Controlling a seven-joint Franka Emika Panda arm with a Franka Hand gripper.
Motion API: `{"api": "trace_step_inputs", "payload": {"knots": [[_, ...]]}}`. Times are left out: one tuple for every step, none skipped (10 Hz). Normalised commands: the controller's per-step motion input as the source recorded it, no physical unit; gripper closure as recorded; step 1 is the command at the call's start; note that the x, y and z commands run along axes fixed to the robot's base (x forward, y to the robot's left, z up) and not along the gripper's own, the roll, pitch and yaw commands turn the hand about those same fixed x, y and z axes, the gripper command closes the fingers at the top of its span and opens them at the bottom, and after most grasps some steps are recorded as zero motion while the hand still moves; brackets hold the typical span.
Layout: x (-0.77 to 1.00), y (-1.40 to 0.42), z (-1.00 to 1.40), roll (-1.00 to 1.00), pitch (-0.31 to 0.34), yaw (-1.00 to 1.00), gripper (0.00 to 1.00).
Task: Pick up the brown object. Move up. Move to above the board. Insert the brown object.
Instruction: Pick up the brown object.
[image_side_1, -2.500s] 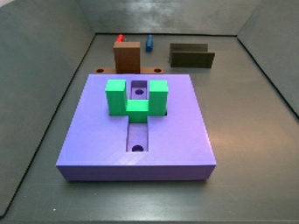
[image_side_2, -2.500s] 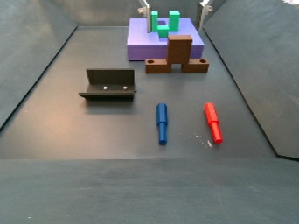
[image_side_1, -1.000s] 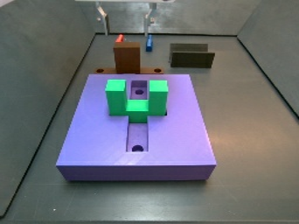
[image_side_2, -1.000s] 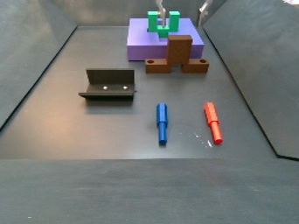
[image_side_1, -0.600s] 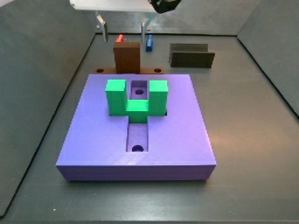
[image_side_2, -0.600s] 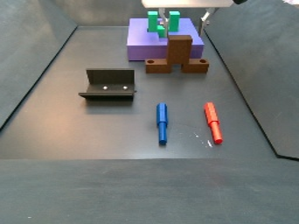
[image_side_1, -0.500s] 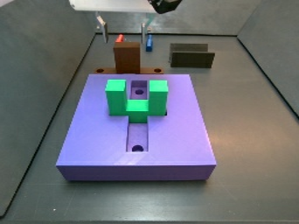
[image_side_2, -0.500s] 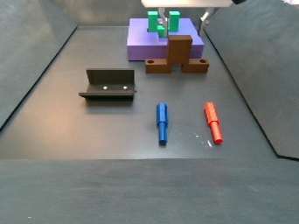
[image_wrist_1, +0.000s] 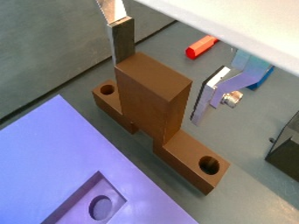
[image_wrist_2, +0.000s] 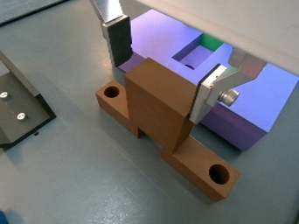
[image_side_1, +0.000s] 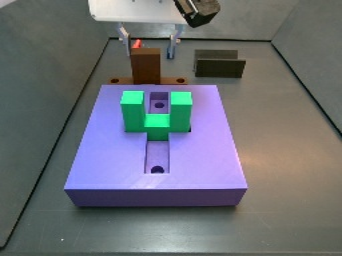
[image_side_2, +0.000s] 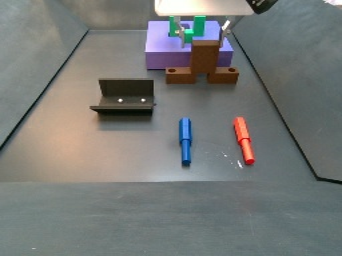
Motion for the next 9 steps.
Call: {"api": "trace_step_inputs", "payload": {"knots": [[0.10,0.00,-0.31,0.00,0.014,0.00,0.00],[0.10,0.00,-0.36,0.00,0.013,0.00,0.00],[0.00,0.13,-0.33,0.00,0.000,0.00,0.00],[0.00,0.00,-0.21,0.00,0.000,0.08,0.00],[0.00,-0.02,-0.02,0.00,0.000,0.00,0.00],[0.00,-0.05,-0.06,0.00,0.000,0.00,0.00],[-0.01,0.00,-0.03,0.00,0.000,0.00,0.00],[0.00,0.00,0.00,0.00,0.000,0.00,0.00],[0.00,0.00,0.00,0.00,0.000,0.00,1.00]]}}
